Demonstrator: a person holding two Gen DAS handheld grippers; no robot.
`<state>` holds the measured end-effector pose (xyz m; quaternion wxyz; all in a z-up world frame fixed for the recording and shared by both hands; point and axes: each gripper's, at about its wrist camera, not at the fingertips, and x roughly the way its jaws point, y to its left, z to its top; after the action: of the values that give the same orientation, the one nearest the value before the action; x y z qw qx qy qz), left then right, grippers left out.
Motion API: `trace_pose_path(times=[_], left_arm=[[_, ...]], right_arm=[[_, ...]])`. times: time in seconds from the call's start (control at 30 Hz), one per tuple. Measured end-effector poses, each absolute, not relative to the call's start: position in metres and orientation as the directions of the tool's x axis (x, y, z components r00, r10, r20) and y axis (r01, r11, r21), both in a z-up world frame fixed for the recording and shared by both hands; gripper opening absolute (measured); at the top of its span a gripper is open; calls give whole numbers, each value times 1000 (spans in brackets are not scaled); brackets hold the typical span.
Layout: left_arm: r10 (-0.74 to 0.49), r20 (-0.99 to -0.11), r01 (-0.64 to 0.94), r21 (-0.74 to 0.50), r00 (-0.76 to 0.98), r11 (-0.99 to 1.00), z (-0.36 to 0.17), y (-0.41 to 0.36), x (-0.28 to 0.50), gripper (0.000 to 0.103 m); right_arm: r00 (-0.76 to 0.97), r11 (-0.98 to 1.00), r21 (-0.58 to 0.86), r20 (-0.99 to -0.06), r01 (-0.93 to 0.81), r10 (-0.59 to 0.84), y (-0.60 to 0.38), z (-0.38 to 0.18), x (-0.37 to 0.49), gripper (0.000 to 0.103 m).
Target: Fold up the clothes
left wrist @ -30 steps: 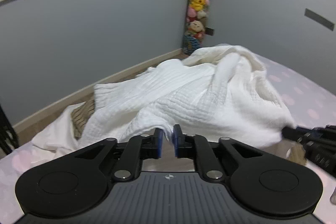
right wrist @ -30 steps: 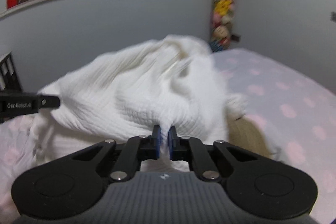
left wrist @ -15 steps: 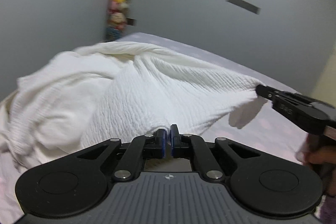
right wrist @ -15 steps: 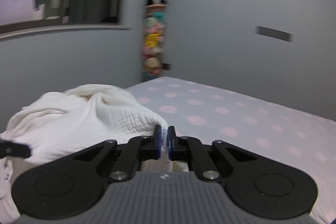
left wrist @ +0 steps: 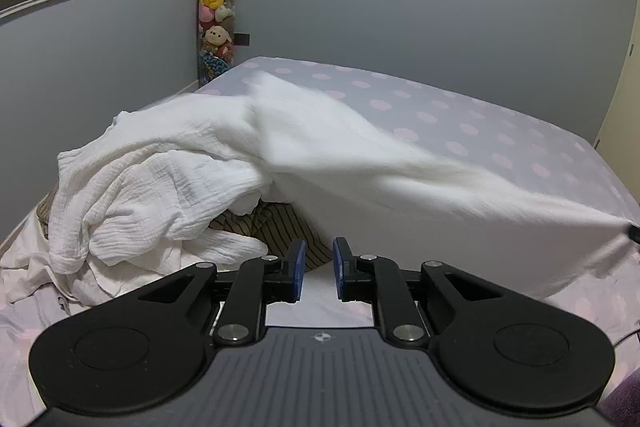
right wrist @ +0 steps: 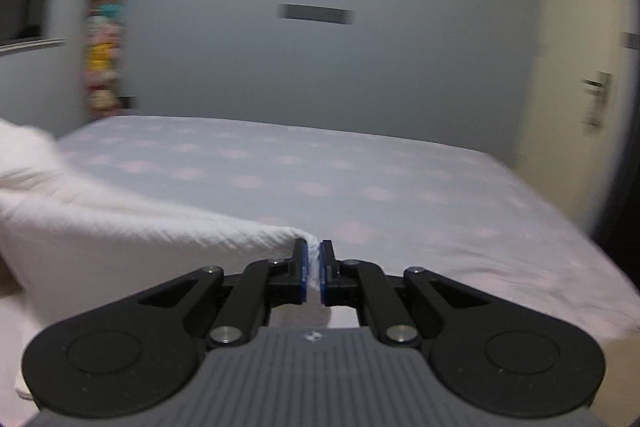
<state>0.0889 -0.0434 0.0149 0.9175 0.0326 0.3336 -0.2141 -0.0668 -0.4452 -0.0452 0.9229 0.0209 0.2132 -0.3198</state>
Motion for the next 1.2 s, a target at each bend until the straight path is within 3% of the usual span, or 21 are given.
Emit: trace_pose_path(times=[0.23,0.37,0.43,0.5,0.6,0.9,1.2], left_arm=[[-385,-667,483,-43,638,875,11,-77,95,22],[-387,-700,534,-8,601,845,-1,-99,98,26],[-377,-711,551,18,593,834,-8,-104,97,29],[-367,-720,561,36,589,827,-13,-107,101,32],[-348,-729,561,60,590,825,-19,-110,100,44],[-337,-781,620,79,525,780,-52,-129,135,47],[-339,-807,654,75,483,753,-93,-158,183,48]], right_arm=[[512,626,-141,-454,767,-729,-505,-54,-151,7],[515,662,-78,-563,746,-646,-521,-67,-178,11],[522,677,-44,-601,735,-606,-525,-72,-188,15],[535,683,-56,-577,728,-617,-513,-69,-178,36],[591,727,-46,-547,685,-592,-503,-62,-175,40],[760,916,44,-575,399,-303,-431,-69,-104,46],[781,994,55,-624,91,-37,-340,-94,-13,58]])
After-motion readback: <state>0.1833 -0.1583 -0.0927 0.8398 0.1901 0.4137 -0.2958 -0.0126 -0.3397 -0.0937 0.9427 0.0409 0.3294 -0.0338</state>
